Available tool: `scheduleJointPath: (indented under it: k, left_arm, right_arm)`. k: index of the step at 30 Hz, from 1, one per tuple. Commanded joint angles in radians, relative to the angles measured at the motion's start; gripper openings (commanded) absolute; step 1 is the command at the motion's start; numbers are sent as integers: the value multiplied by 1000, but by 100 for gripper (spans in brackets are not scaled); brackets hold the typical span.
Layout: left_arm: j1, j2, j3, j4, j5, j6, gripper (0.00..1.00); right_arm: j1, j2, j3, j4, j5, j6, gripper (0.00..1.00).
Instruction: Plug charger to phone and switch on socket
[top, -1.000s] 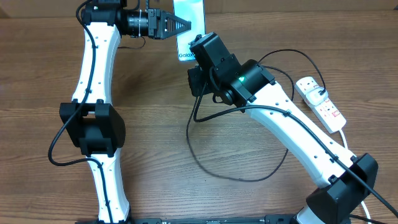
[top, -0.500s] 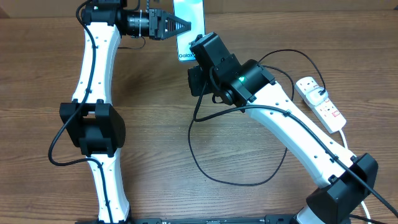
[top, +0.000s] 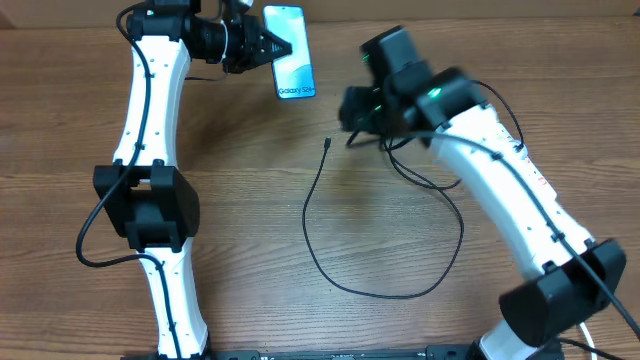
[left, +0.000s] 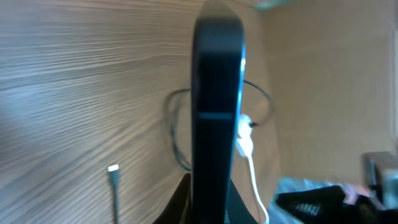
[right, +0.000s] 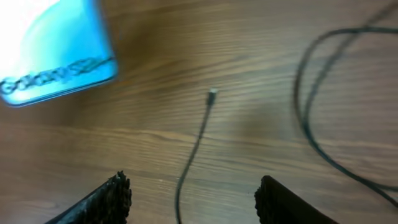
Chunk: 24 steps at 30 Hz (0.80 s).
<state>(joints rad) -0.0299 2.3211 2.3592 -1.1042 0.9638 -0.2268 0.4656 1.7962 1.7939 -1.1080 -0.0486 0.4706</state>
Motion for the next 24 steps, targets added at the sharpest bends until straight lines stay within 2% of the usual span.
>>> scheduleJointPath:
  k: [1, 8, 13, 20, 24]
  left_arm:
    - [11, -32, 24, 1, -137, -129, 4]
    - [10, -32, 24, 0, -214, -206, 4]
    - [11, -32, 24, -6, -218, -208, 4]
    - [11, -32, 24, -14, -243, -208, 4]
    - [11, -32, 24, -15, -243, -208, 4]
  right_arm:
    - [-47, 45, 105, -58, -65, -36, 67]
    - [-40, 182, 145, -99, -67, -53, 70]
    - [-40, 326, 165, -100, -96, -53, 70]
    - [-40, 503, 374, -225, -103, -82, 70]
    - [-32, 525, 383, -143, -102, -24, 67]
